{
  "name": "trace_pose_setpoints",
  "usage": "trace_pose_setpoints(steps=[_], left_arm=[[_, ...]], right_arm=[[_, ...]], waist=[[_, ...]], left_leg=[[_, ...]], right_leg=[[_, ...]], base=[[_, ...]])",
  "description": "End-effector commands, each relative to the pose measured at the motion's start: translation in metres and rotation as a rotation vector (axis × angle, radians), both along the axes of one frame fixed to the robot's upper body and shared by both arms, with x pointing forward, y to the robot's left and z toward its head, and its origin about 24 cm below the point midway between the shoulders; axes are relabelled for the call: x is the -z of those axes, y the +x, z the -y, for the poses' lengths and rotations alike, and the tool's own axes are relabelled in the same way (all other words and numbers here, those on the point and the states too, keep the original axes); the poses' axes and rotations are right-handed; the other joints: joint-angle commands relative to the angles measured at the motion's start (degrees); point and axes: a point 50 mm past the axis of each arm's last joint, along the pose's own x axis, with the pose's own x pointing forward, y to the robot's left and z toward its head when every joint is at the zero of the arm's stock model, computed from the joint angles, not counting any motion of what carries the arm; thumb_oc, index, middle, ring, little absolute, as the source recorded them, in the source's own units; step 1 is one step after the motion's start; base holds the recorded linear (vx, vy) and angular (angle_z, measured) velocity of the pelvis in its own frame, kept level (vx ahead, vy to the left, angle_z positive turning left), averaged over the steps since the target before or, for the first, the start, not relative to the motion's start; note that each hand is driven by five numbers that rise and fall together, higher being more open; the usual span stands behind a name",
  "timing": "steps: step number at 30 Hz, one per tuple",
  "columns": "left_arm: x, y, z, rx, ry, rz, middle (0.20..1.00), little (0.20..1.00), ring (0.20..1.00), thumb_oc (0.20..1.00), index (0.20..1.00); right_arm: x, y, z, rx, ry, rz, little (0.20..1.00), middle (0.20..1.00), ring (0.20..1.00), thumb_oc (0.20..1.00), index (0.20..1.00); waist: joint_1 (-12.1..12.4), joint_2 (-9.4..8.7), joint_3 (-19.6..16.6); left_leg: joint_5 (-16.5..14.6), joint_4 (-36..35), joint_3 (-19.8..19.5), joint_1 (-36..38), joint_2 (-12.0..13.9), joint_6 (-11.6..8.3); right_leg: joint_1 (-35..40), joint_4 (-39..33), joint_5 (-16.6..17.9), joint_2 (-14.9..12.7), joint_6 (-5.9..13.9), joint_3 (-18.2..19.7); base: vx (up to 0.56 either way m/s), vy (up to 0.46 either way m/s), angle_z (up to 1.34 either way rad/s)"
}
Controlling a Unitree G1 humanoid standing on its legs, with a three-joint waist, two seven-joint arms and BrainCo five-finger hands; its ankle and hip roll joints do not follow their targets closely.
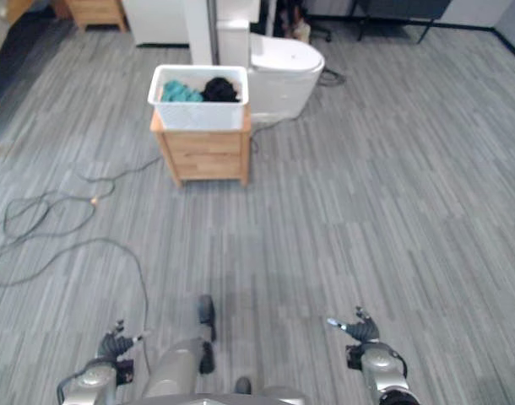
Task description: Grab the laundry basket,head to the washer,open it,put in the laundry and shut it.
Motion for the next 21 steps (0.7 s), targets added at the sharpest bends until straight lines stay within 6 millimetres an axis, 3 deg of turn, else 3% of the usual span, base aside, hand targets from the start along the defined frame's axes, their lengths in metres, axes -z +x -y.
trace_pose_setpoints(steps=[1,2,3,5,7,9,10,16,17,18,19,21], left_arm=[[-0.016,0.019,-0.015,0.017,0.060,0.087,1.000,1.000,1.000,1.000,1.000],[-0.017,0.019,-0.017,0.024,0.068,0.083,1.000,1.000,1.000,1.000,1.000],[-0.017,0.019,-0.017,0.024,0.068,0.083,1.000,1.000,1.000,1.000,1.000],[-0.020,0.024,-0.019,0.030,0.085,0.096,1.000,1.000,1.000,1.000,1.000],[-0.022,0.027,-0.020,0.027,0.087,0.107,1.000,1.000,1.000,1.000,1.000],[-0.025,0.032,-0.020,0.031,0.093,0.121,1.000,1.000,1.000,1.000,1.000],[-0.026,0.034,-0.020,0.034,0.092,0.129,1.000,1.000,1.000,1.000,1.000],[-0.024,0.036,-0.016,0.041,0.086,0.124,1.000,1.000,1.000,1.000,1.000],[-0.021,0.034,-0.013,0.041,0.074,0.115,1.000,1.000,1.000,1.000,1.000],[-0.021,0.034,-0.013,0.041,0.074,0.115,1.000,1.000,1.000,1.000,1.000],[-0.020,0.033,-0.011,0.065,0.079,0.107,1.000,1.000,1.000,1.000,1.000],[-0.016,0.030,-0.009,0.065,0.073,0.092,1.000,1.000,1.000,1.000,1.000]], right_arm=[[-0.009,0.009,-0.002,-0.027,-0.016,0.065,1.000,1.000,1.000,1.000,1.000],[-0.009,0.012,-0.007,-0.039,0.001,0.071,1.000,1.000,1.000,1.000,1.000],[-0.009,0.012,-0.007,-0.039,0.001,0.071,1.000,1.000,1.000,1.000,1.000],[-0.012,0.020,-0.012,-0.051,0.013,0.096,1.000,1.000,1.000,1.000,1.000],[-0.013,0.024,-0.016,-0.064,0.016,0.109,1.000,1.000,1.000,1.000,1.000],[-0.016,0.030,-0.019,-0.076,0.021,0.123,1.000,1.000,1.000,1.000,1.000],[-0.018,0.033,-0.020,-0.083,0.022,0.135,1.000,1.000,1.000,1.000,1.000],[-0.017,0.031,-0.019,-0.086,0.013,0.125,1.000,1.000,1.000,1.000,1.000],[-0.015,0.029,-0.019,-0.093,0.006,0.115,1.000,1.000,1.000,1.000,1.000],[-0.015,0.029,-0.019,-0.093,0.006,0.115,1.000,1.000,1.000,1.000,1.000],[-0.012,0.020,-0.016,-0.077,0.014,0.100,1.000,1.000,1.000,1.000,1.000],[-0.011,0.016,-0.011,-0.066,0.008,0.086,1.000,1.000,1.000,1.000,1.000]], waist=[[0.3,-0.64,-1.7],[0.8,-1.83,-2.9],[0.8,-1.84,-2.9],[0.4,-1.89,-2.6],[0.1,-1.55,-2.1],[-1.3,-0.19,-0.6],[-2.4,0.55,0.6],[-3.8,0.08,2.2],[-4.6,0.24,2.3],[-4.6,0.24,2.3],[-5.8,-0.03,1.5],[-6.3,0.92,0.8]], left_leg=[[-1.7,5.8,-1.0,-0.1,2.9,-3.87],[-5.9,8.9,-0.6,0.7,2.0,-1.72],[-5.9,8.9,-0.6,0.7,2.0,-1.71],[-8.5,7.9,-0.4,3.4,0.3,0.00],[-9.2,7.2,-0.5,5.2,-0.2,0.60],[-10.1,3.2,-1.8,10.7,-0.9,1.12],[-10.3,1.3,-2.6,13.4,-0.9,1.06],[-12.7,-0.7,-4.2,18.8,-2.7,0.72],[-13.8,-1.7,-4.9,21.7,-3.1,0.18],[-13.8,-1.7,-4.9,21.7,-3.1,0.17],[-16.3,-1.5,-6.6,24.6,-3.6,-0.51],[-16.6,2.4,-6.5,24.8,-2.4,-2.51]], right_leg=[[-5.1,6.5,-4.3,-7.6,3.51,0.0],[-5.8,10.9,-2.8,-10.5,5.40,0.9],[-5.8,11.0,-2.8,-10.5,5.41,1.0],[-9.5,19.2,2.3,-11.5,7.03,2.6],[-12.4,21.9,4.2,-11.6,7.19,2.8],[-20.0,23.4,4.5,-9.5,6.13,1.4],[-25.1,21.5,4.5,-8.5,5.55,-0.8],[-27.6,12.8,6.2,-8.5,6.19,-7.2],[-29.9,10.0,8.0,-8.4,6.91,-9.6],[-29.9,10.0,8.0,-8.4,6.91,-9.6],[-29.3,8.6,8.7,-8.5,6.39,-6.2],[-27.7,9.4,8.4,-8.4,5.12,-6.7]], base=[[0.54,0.298,-0.14],[0.55,0.299,0.09],[0.49,0.305,0.21],[0.27,0.216,-0.14],[0.21,0.158,-0.26],[0.37,0.188,0.10],[0.40,0.148,0.23],[0.30,-0.001,0.23],[0.32,-0.060,0.12],[0.69,-0.174,0.41],[0.48,-0.152,0.41],[0.46,-0.177,0.63]])
